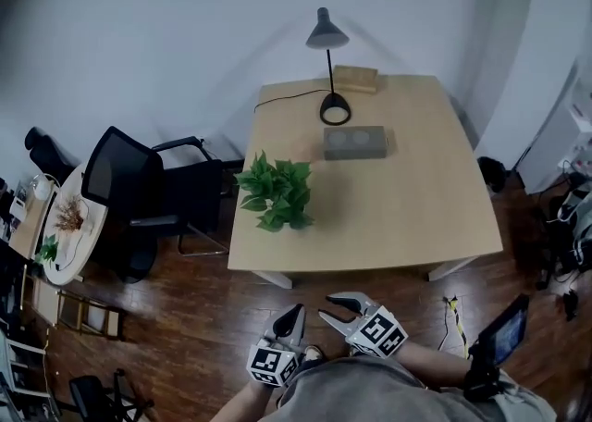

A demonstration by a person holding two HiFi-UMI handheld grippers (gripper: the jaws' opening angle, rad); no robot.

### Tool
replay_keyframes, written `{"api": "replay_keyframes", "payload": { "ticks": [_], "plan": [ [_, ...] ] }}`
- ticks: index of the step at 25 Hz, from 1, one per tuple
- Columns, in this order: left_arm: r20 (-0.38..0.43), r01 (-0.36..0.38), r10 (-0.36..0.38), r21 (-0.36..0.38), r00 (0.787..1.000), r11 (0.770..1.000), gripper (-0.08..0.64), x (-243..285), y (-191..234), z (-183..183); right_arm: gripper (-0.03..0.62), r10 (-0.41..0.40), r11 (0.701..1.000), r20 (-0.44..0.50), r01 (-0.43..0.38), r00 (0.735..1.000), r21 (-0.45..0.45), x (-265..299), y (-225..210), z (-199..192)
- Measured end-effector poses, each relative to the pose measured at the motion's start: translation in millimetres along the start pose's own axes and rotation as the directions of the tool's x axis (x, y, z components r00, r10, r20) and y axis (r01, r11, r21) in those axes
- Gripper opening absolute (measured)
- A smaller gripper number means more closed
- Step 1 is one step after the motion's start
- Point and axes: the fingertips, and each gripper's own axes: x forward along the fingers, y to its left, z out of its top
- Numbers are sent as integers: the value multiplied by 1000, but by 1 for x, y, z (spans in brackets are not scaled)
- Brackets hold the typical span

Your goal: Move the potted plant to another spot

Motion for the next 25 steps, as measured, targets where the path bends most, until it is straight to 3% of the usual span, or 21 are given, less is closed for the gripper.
{"api": "replay_keyframes", "payload": {
  "ticks": [12,25],
  "plan": [
    [40,28,-29,13,999,1000,0,-22,17,12,10,-81,996,20,81,996,37,20,36,20],
    [19,51,-51,-2,999,999,0,-26,2,14,6,-91,993,8,90,996,73,11,50,14]
  ]
}}
